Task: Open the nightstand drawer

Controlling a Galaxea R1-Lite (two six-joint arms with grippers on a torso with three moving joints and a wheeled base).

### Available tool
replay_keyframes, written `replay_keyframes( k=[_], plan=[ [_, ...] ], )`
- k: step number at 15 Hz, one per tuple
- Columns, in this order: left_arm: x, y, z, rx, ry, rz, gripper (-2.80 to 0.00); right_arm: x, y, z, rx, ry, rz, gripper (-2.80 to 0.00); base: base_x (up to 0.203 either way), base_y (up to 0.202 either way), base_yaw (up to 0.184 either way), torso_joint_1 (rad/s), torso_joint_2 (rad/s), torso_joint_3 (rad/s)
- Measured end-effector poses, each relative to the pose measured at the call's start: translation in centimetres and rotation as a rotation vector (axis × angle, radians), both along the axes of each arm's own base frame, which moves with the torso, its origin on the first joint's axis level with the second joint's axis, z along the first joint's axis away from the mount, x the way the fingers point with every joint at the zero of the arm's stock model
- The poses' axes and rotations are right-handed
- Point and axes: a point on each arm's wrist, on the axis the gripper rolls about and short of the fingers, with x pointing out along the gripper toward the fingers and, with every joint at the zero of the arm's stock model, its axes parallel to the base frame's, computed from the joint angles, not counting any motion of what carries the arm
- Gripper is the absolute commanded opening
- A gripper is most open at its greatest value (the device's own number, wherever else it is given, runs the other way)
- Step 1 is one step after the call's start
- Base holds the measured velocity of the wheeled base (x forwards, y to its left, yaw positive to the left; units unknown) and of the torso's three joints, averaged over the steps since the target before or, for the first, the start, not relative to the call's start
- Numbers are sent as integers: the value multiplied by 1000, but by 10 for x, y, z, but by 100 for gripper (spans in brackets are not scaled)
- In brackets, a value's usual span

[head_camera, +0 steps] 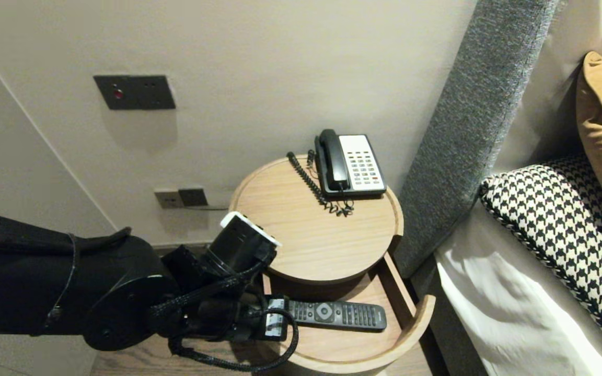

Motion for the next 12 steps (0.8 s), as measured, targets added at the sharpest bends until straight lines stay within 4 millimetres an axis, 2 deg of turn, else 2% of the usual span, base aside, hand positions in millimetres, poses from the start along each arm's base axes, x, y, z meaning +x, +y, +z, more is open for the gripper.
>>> replay_keyframes(
  k=[5,9,12],
  plan=[
    [9,-10,-21,54,23,8,-280,0,0,0,2,0,-1,-280,0,0,0,0,0,0],
    [1,-11,-29,76,42,-12,-280,0,0,0,5,0,-1,-280,0,0,0,0,0,0],
    [-12,-14,-33,91,55,-48,-280,0,0,0,17,0,-1,-280,0,0,0,0,0,0]
  ],
)
